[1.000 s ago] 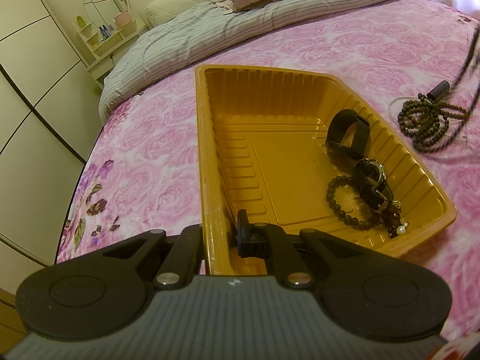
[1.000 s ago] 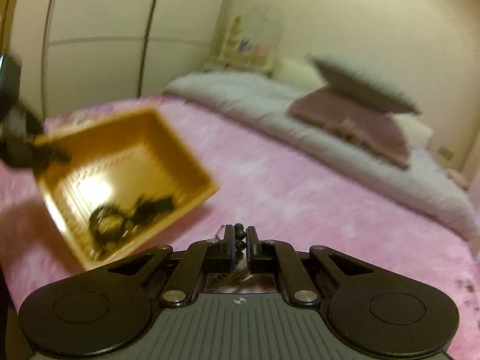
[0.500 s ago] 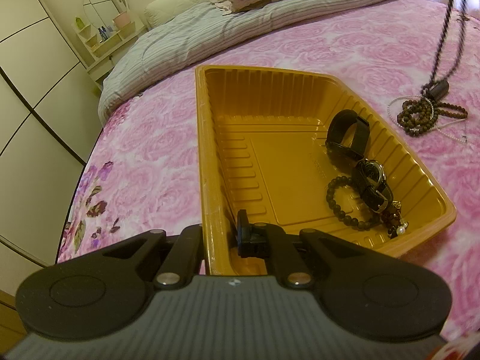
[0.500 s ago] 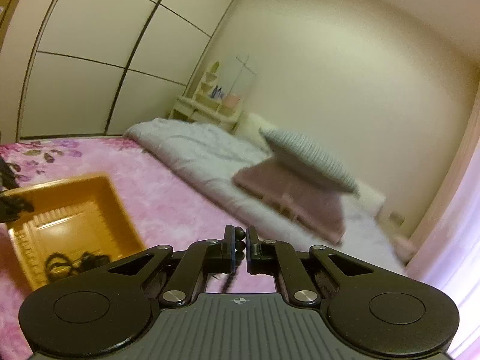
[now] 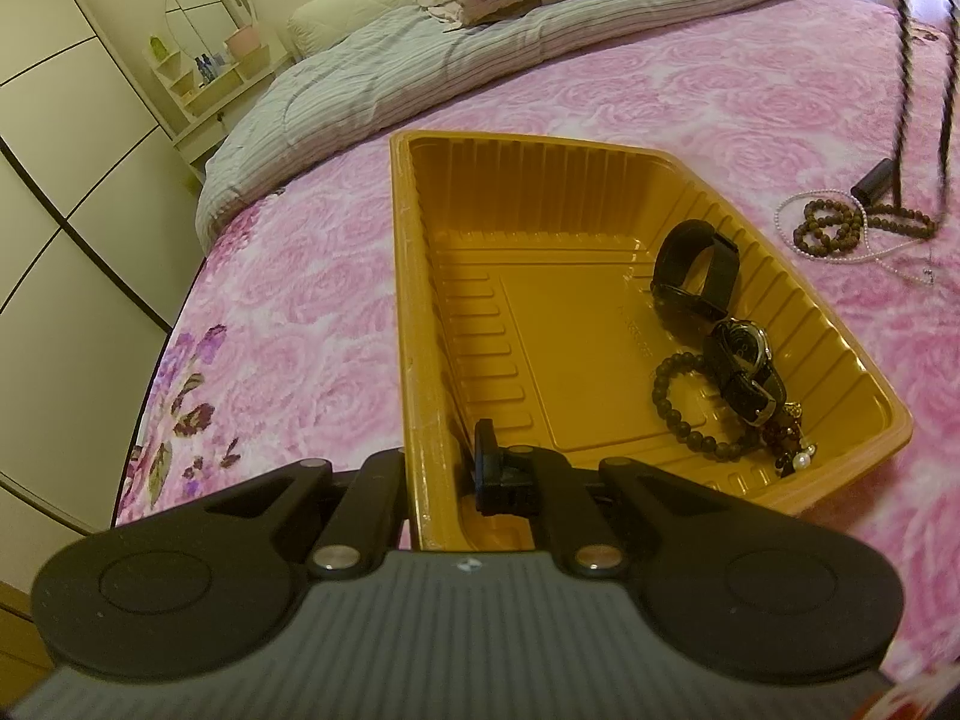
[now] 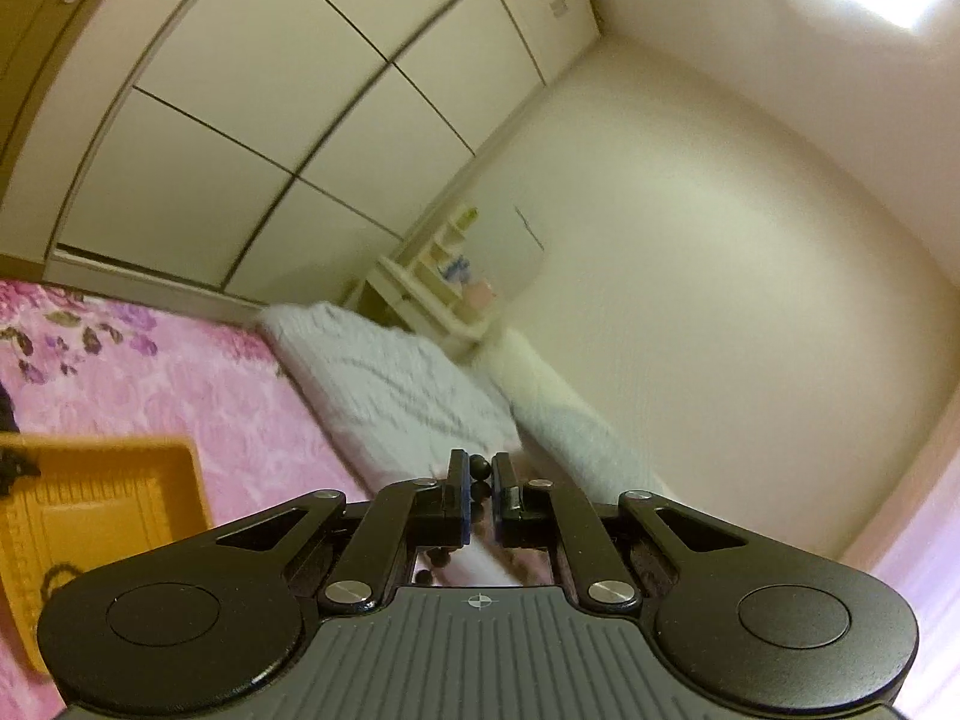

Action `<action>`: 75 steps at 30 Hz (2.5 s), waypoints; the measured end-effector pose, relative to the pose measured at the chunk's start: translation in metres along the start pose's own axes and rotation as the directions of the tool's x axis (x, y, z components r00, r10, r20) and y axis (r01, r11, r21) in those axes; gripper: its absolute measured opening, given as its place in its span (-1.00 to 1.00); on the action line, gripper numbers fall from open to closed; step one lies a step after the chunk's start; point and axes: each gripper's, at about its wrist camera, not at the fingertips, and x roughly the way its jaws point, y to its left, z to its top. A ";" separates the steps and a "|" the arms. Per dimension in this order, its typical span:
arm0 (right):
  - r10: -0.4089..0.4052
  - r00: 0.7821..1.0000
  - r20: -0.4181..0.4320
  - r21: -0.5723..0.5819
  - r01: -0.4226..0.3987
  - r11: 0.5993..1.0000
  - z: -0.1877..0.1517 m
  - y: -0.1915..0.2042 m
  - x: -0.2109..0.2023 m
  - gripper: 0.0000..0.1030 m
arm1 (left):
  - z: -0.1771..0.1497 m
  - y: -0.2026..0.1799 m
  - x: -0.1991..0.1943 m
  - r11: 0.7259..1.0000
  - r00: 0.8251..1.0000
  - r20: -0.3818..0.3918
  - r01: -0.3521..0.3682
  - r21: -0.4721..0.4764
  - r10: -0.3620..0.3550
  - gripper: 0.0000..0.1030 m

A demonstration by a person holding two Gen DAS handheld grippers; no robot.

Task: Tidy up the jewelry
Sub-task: 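Lift the necklace and carry it over the tray, then lower the dangling necklace into the tray with the right gripper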

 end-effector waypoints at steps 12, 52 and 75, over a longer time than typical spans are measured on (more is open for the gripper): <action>0.077 0.990 0.121 -0.071 -0.069 0.995 0.068 0.031 0.043 -0.87 | 0.000 -0.001 0.001 1.000 1.000 0.001 0.002 0.000 -0.002 -0.91; 0.514 0.824 -0.239 -0.039 -0.537 0.843 -0.012 0.179 0.168 -0.87 | -0.002 0.002 0.003 1.000 1.000 0.003 0.017 -0.013 -0.017 -0.91; 0.594 0.763 -0.253 0.115 -0.586 0.802 -0.033 0.170 0.168 -0.87 | -0.004 0.004 0.004 1.000 1.000 0.000 0.019 -0.021 -0.019 -0.91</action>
